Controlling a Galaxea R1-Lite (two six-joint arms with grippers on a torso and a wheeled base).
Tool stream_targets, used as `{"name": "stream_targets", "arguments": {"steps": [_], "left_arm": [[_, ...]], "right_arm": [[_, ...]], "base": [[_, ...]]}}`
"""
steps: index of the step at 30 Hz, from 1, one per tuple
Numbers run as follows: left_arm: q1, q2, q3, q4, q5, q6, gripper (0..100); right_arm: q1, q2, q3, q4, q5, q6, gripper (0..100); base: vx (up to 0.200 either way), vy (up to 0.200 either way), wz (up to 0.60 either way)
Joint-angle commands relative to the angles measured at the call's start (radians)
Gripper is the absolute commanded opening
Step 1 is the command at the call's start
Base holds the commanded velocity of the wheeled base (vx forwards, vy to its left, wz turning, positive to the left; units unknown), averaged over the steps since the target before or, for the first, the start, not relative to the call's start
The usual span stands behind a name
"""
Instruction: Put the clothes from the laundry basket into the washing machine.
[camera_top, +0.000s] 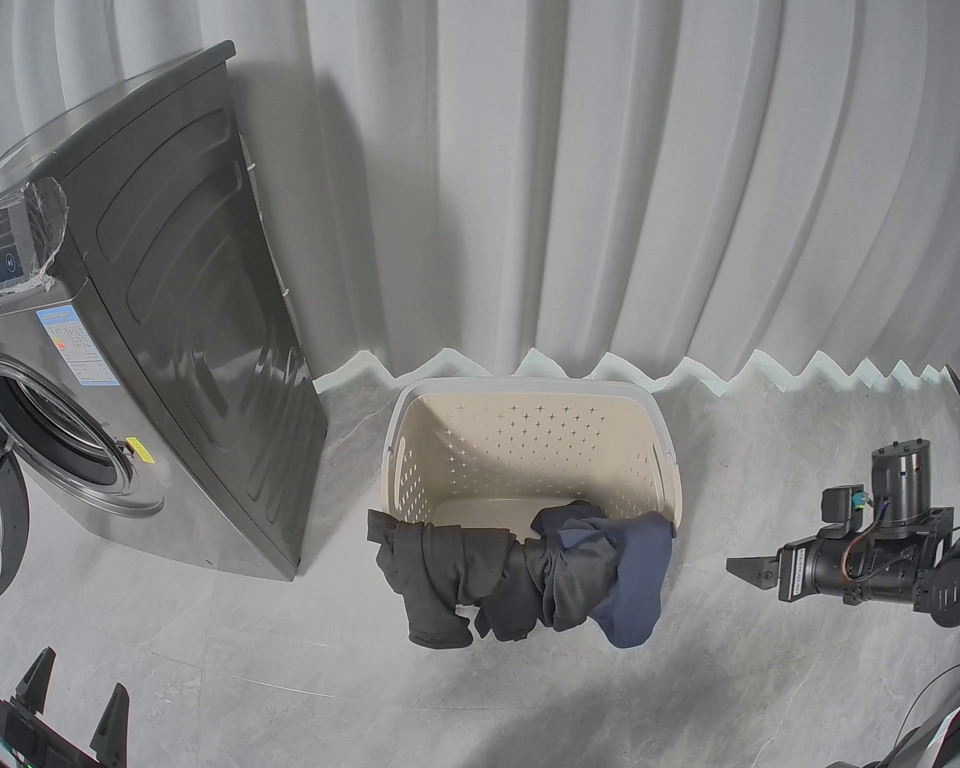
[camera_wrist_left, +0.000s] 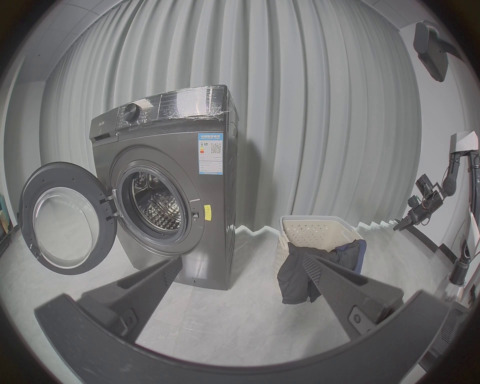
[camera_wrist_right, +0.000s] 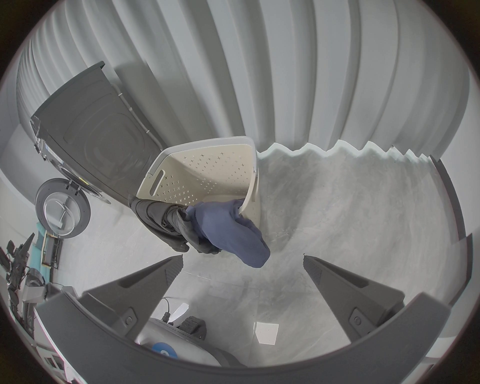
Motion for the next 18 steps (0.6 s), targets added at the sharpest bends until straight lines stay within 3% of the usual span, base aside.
{"name": "stream_targets", "arguments": {"steps": [1,18], "left_arm": [[0.000,-0.018,0.013,0.000,0.000,-0.001,100],[0.000,-0.018,0.013,0.000,0.000,-0.001,100]], "right_arm": [[0.039,0.133,-0.030,-0.042,-0.001,0.001,100],[0.102,0.468,-0.122,-0.274,-0.010,0.012,100]], "base": [[0.000,0.000,0.00],[0.000,0.000,0.00]]}}
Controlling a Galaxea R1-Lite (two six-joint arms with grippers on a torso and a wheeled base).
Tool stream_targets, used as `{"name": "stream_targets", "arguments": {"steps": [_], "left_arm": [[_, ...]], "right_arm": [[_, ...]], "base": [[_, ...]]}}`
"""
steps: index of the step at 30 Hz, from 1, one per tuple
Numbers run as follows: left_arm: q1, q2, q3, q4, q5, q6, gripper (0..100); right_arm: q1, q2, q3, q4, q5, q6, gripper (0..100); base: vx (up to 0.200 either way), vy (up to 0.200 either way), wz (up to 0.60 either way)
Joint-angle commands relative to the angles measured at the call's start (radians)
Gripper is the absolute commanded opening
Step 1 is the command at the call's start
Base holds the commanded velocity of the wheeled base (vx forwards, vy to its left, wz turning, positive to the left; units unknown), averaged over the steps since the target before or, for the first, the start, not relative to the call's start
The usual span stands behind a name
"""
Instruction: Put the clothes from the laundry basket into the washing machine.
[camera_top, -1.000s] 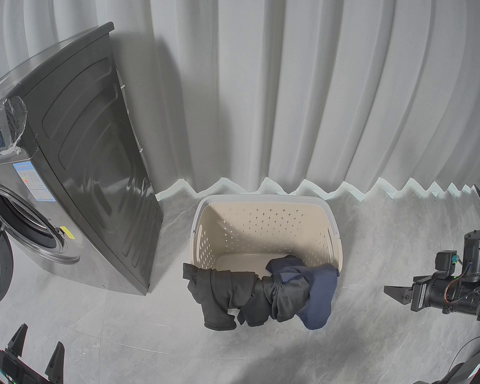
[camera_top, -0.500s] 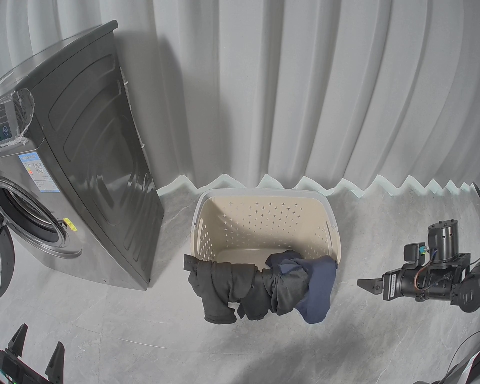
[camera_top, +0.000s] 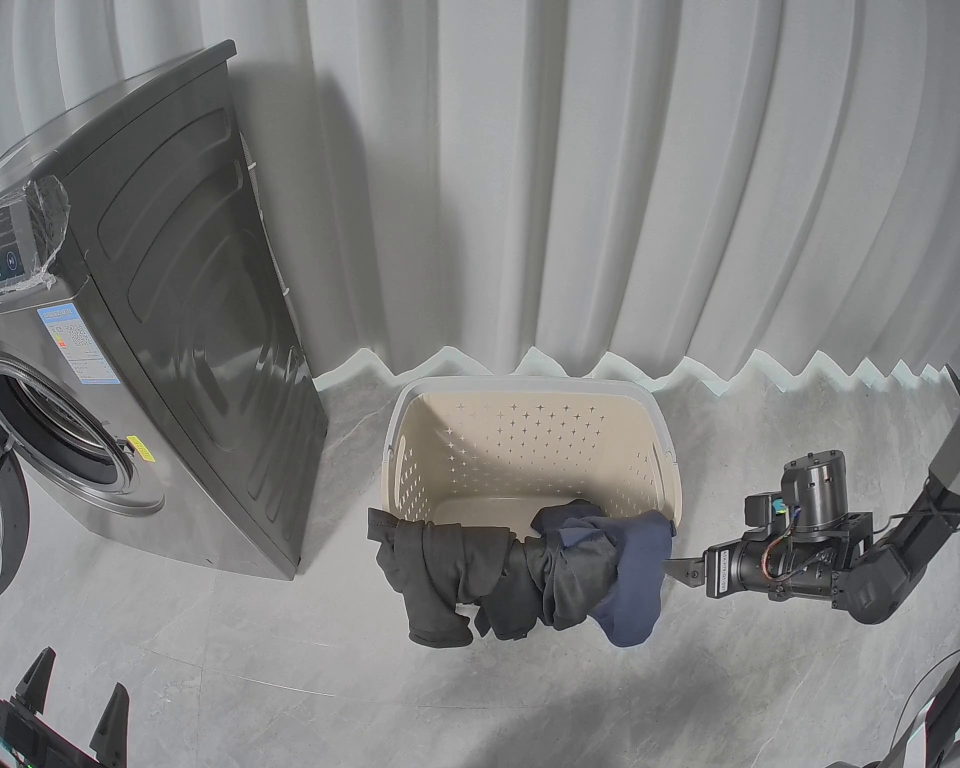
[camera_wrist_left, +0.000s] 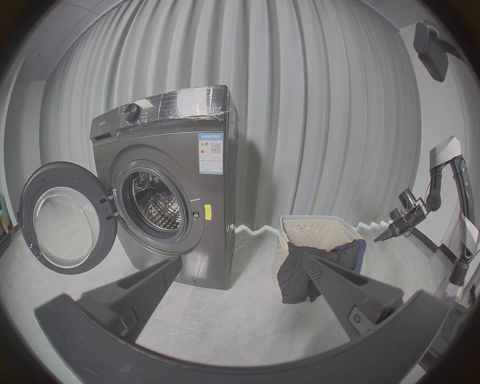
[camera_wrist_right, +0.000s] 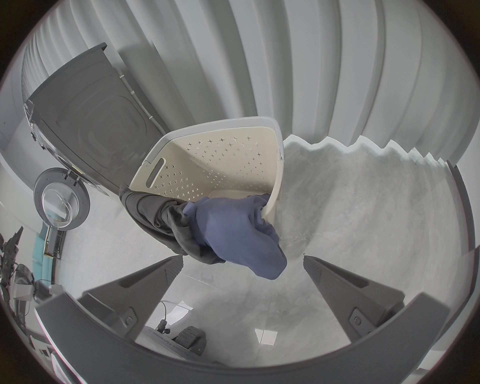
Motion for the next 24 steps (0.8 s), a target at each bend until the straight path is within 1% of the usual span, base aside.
{"name": "stream_targets", "arguments": {"steps": [1,6,10,15,24], "left_arm": [[0.000,-0.018,0.013,0.000,0.001,0.000,100],[0.000,-0.018,0.013,0.000,0.001,0.000,100],[0.000,-0.018,0.013,0.000,0.001,0.000,100],[0.000,-0.018,0.013,0.000,0.001,0.000,100],[0.000,-0.018,0.013,0.000,0.001,0.000,100]], "right_arm": [[0.017,0.111,-0.027,-0.025,0.001,-0.001,100],[0.023,0.192,-0.083,-0.034,-0.001,0.008,100],[0.025,0.241,-0.114,-0.069,-0.002,0.007,100],[0.025,0.298,-0.152,-0.080,-0.002,0.004,100],[0.025,0.318,-0.200,-0.081,-0.004,0.002,100]], "base": [[0.000,0.000,0.00],[0.000,0.000,0.00],[0.000,0.000,0.00],[0.000,0.000,0.00],[0.000,0.000,0.00]]}}
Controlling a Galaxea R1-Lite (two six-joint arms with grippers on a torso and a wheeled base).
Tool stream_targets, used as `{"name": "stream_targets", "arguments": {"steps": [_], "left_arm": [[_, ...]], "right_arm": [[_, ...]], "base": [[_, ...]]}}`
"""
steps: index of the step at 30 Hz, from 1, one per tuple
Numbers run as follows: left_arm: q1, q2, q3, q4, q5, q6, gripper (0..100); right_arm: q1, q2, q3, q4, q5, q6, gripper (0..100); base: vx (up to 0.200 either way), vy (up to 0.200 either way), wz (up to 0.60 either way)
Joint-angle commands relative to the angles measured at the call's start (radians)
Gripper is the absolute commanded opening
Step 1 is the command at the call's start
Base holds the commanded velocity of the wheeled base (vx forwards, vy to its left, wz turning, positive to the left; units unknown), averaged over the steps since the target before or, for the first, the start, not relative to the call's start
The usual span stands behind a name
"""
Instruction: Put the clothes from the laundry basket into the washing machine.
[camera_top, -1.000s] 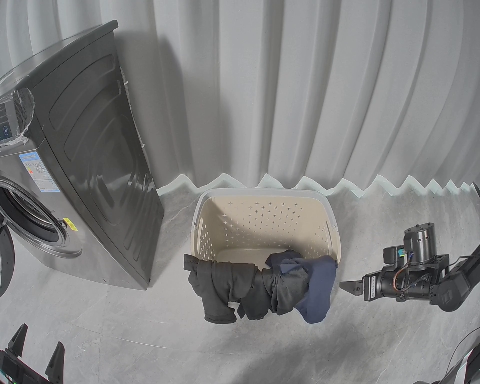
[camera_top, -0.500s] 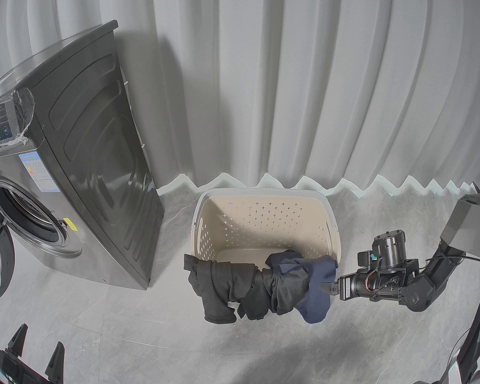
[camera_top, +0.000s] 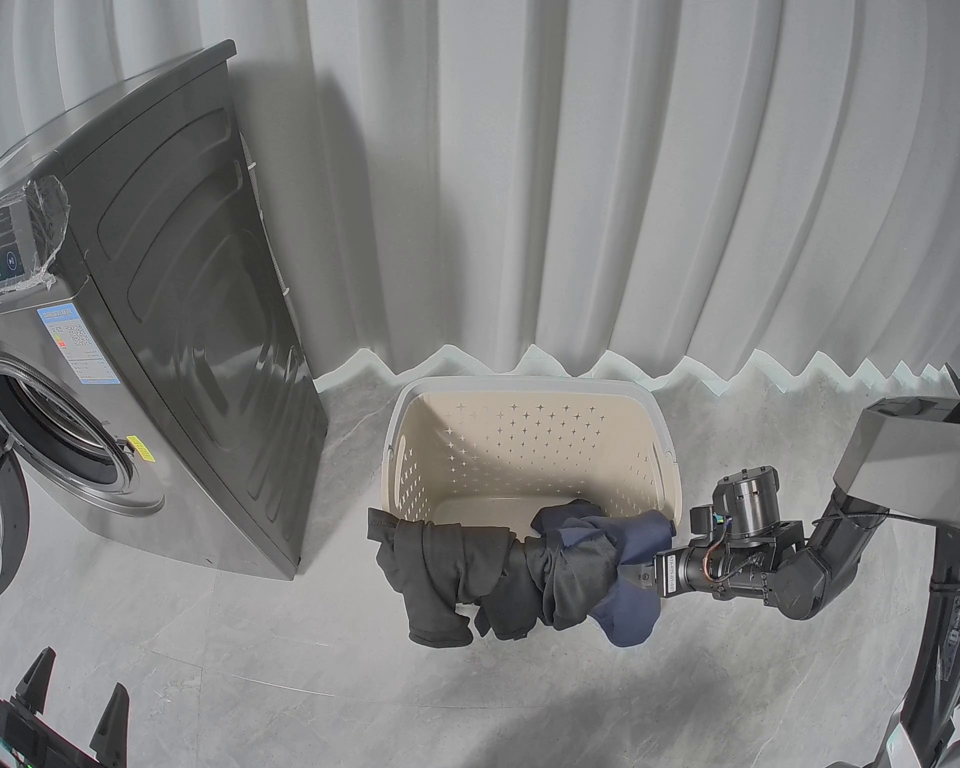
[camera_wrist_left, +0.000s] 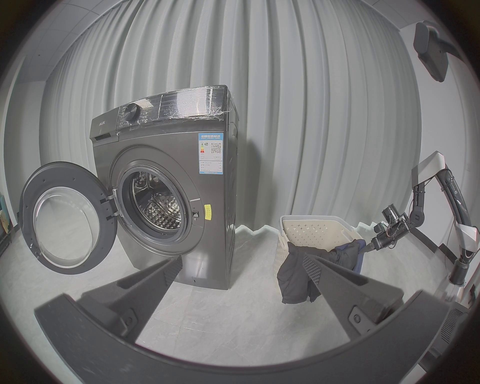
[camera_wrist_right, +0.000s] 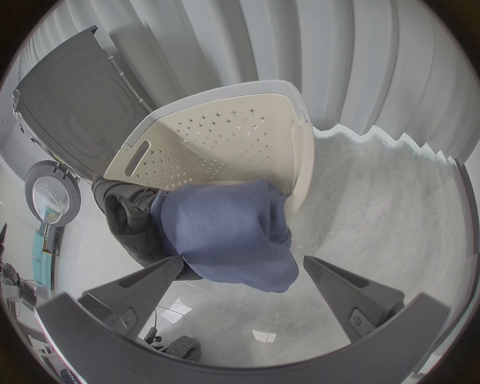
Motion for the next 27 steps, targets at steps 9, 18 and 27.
{"name": "stream_targets", "arguments": {"steps": [9,18,27], "left_arm": [[0.000,-0.018,0.013,0.000,0.001,0.000,100],[0.000,-0.018,0.013,0.000,0.001,0.000,100],[0.000,-0.018,0.013,0.000,0.001,0.000,100]], "right_arm": [[0.011,0.023,-0.046,-0.014,0.003,-0.006,100],[0.030,0.037,-0.042,-0.064,0.009,-0.002,0],[0.040,-0.052,0.024,-0.064,0.011,0.003,0]], "base": [[0.000,0.000,0.00],[0.000,0.000,0.00],[0.000,0.000,0.00]]}}
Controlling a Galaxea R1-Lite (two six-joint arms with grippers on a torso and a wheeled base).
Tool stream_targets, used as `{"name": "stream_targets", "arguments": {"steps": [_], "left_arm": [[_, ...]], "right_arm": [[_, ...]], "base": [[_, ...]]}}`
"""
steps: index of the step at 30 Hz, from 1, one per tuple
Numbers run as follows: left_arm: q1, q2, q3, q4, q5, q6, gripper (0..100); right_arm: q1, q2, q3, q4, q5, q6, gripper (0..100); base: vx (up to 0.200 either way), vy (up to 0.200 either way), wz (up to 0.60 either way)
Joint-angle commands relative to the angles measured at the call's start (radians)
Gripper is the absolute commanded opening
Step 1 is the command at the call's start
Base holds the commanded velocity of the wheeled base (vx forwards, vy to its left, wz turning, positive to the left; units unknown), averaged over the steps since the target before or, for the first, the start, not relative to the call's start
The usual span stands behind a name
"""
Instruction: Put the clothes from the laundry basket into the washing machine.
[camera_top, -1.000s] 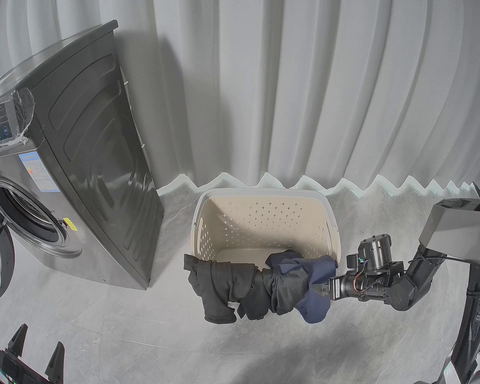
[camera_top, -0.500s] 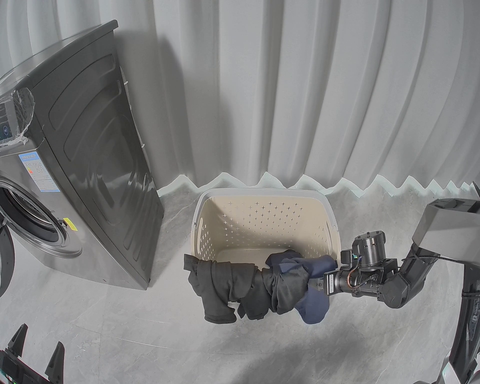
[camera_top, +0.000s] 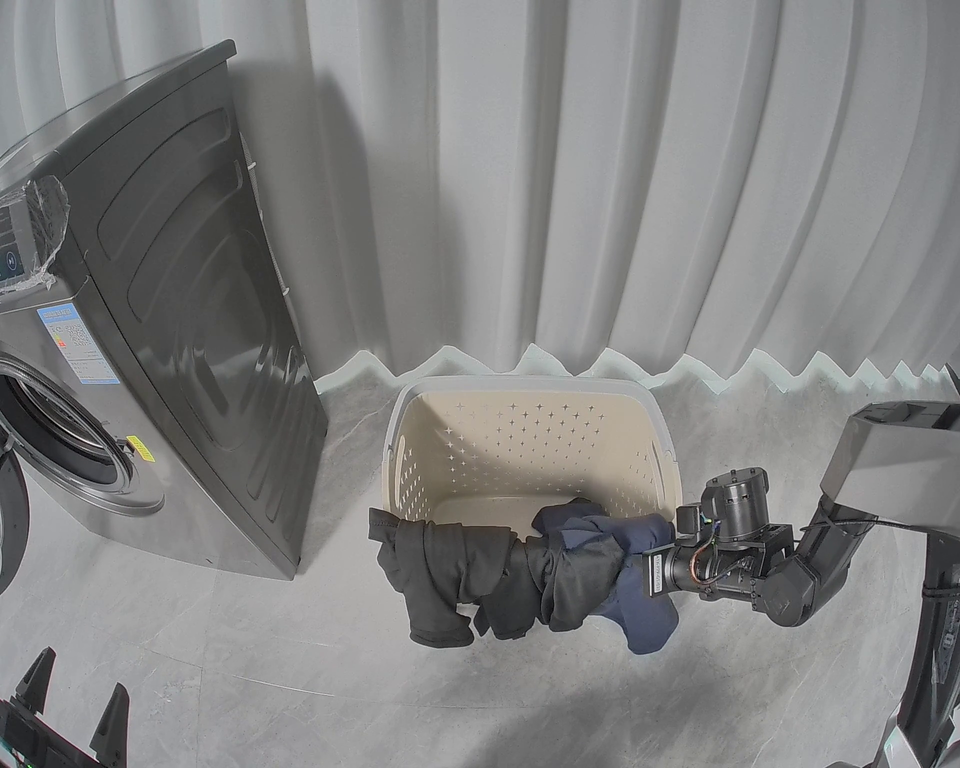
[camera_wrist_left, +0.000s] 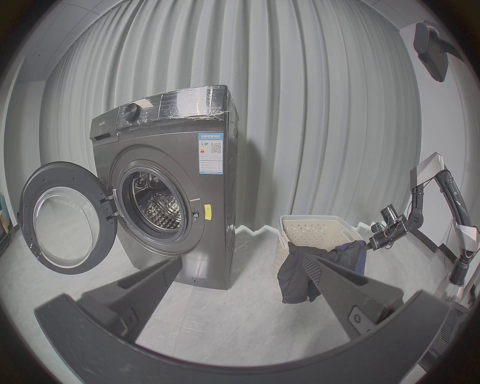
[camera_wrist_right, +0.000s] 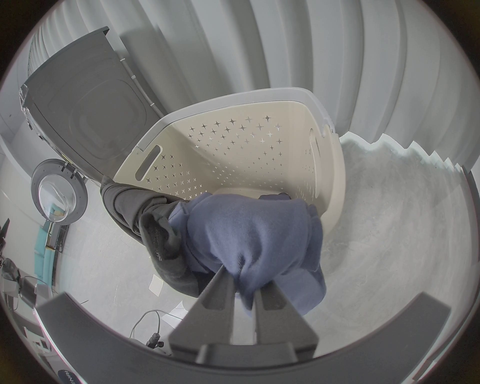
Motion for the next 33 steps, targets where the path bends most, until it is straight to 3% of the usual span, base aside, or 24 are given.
{"name": "stream_targets", "arguments": {"steps": [1,14,20,27,33], "left_arm": [[0.000,-0.018,0.013,0.000,0.001,0.000,100],[0.000,-0.018,0.013,0.000,0.001,0.000,100],[0.000,-0.018,0.013,0.000,0.001,0.000,100],[0.000,-0.018,0.013,0.000,0.001,0.000,100],[0.000,-0.018,0.013,0.000,0.001,0.000,100]], "right_arm": [[0.004,-0.103,0.053,0.000,0.001,0.001,0],[0.010,-0.344,0.164,-0.003,-0.008,0.013,0],[0.011,-0.382,0.154,-0.010,-0.009,0.016,0],[0.013,-0.420,0.170,-0.122,-0.009,0.013,0],[0.062,-0.559,0.184,-0.133,-0.012,0.026,0]], "base": [[0.000,0.000,0.00],[0.000,0.000,0.00],[0.000,0.000,0.00],[0.000,0.000,0.00],[0.000,0.000,0.00]]}}
